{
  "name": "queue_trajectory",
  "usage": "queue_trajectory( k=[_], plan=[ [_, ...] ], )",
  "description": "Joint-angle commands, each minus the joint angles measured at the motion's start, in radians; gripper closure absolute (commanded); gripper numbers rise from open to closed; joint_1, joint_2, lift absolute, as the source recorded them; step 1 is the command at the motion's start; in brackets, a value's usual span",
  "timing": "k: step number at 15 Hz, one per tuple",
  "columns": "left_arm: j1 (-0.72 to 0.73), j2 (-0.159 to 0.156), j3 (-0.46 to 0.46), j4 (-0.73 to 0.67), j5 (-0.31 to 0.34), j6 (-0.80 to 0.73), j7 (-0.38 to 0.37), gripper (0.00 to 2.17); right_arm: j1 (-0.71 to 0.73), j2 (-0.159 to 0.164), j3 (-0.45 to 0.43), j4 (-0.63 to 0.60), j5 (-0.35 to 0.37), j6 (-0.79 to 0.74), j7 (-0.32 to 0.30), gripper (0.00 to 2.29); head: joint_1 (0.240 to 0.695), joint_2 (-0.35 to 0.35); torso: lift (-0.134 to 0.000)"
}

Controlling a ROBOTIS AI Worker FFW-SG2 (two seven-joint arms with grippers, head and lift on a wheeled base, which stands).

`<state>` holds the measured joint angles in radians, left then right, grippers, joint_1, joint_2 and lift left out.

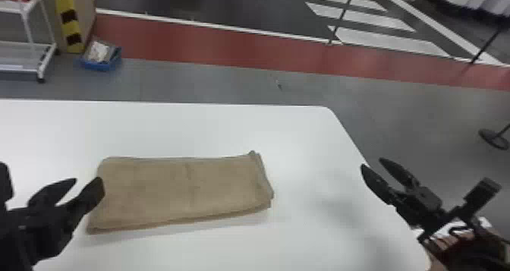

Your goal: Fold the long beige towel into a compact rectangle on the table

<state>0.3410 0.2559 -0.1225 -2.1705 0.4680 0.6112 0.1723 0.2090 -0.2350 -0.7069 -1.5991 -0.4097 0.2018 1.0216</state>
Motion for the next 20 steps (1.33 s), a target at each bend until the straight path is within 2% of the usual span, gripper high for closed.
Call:
queue_trajectory(
  k=[1, 4, 7, 9, 11, 12, 13, 15, 16, 20],
  plan=[
    [0.000, -0.001, 0.007, -0.011, -0.012, -0.047, -0.020, 0.05, 0.001, 0.013, 0.001, -0.019, 0.002, 0.000, 0.000, 0.08, 0.695, -0.350, -0.124],
    [-0.034, -0.007, -0.080, 0.014, -0.081, -0.050, -0.045, 0.13, 0.006, 0.025, 0.004, -0.039, 0.000, 0.012, -0.002, 0.09, 0.695, -0.350, -0.124],
    [-0.094, -0.009, -0.226, 0.098, -0.147, -0.103, -0.040, 0.31, 0.018, 0.040, 0.010, -0.051, 0.000, 0.012, 0.000, 0.09, 0.695, -0.350, -0.124],
    [-0.148, -0.017, -0.301, 0.169, -0.183, -0.115, -0.022, 0.72, 0.033, 0.046, 0.020, -0.065, -0.004, 0.012, -0.002, 0.09, 0.695, -0.350, -0.124],
    [-0.177, -0.021, -0.332, 0.209, -0.193, -0.130, 0.029, 1.37, 0.058, 0.065, 0.026, -0.108, -0.008, 0.028, -0.018, 0.09, 0.695, -0.350, -0.124],
    [-0.178, -0.020, -0.330, 0.213, -0.195, -0.130, 0.032, 1.61, 0.075, 0.075, 0.033, -0.131, -0.009, 0.034, -0.037, 0.09, 0.695, -0.350, -0.124],
    [-0.178, -0.018, -0.327, 0.213, -0.196, -0.130, 0.032, 1.72, 0.087, 0.088, 0.040, -0.156, -0.009, 0.037, -0.058, 0.10, 0.695, -0.350, -0.124],
    [-0.178, -0.010, -0.325, 0.210, -0.207, -0.127, 0.035, 1.75, 0.107, 0.103, 0.064, -0.194, -0.009, 0.058, -0.095, 0.10, 0.695, -0.350, -0.124],
    [-0.175, -0.007, -0.327, 0.207, -0.210, -0.118, 0.047, 1.92, 0.119, 0.111, 0.083, -0.211, -0.006, 0.058, -0.123, 0.11, 0.695, -0.350, -0.124],
    [-0.171, 0.008, -0.319, 0.207, -0.223, -0.096, 0.052, 1.92, 0.152, 0.138, 0.158, -0.239, 0.000, 0.092, -0.193, 0.11, 0.695, -0.350, -0.124]
  ],
)
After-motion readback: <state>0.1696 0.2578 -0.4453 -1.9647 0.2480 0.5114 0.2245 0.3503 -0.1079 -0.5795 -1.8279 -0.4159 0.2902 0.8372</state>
